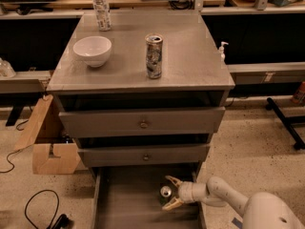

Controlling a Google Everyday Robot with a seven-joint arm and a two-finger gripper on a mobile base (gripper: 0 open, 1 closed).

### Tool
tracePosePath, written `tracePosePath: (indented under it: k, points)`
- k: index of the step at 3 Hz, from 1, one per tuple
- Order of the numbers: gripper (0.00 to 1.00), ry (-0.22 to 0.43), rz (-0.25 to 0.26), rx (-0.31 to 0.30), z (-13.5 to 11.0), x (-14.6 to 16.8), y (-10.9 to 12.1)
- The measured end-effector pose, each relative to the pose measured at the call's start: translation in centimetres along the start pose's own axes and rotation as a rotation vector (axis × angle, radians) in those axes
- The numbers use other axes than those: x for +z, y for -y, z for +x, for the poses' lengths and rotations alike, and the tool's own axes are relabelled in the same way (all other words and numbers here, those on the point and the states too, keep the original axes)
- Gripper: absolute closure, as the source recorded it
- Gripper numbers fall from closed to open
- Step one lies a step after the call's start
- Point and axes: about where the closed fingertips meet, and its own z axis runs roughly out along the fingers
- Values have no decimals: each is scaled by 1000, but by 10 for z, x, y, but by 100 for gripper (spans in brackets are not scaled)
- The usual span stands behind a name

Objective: Pick green can from bottom drawer and place on counter

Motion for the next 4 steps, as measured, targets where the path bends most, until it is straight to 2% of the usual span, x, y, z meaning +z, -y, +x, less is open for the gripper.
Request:
tracePosePath:
  k: [1, 2, 3, 4]
  points:
    - [41, -8, -46, 20, 10, 19, -9]
    - [65, -34, -78, 50, 13, 25, -17]
    - [88, -22, -35, 86, -17, -2, -8]
    - [100, 2, 14, 151, -89, -92, -20]
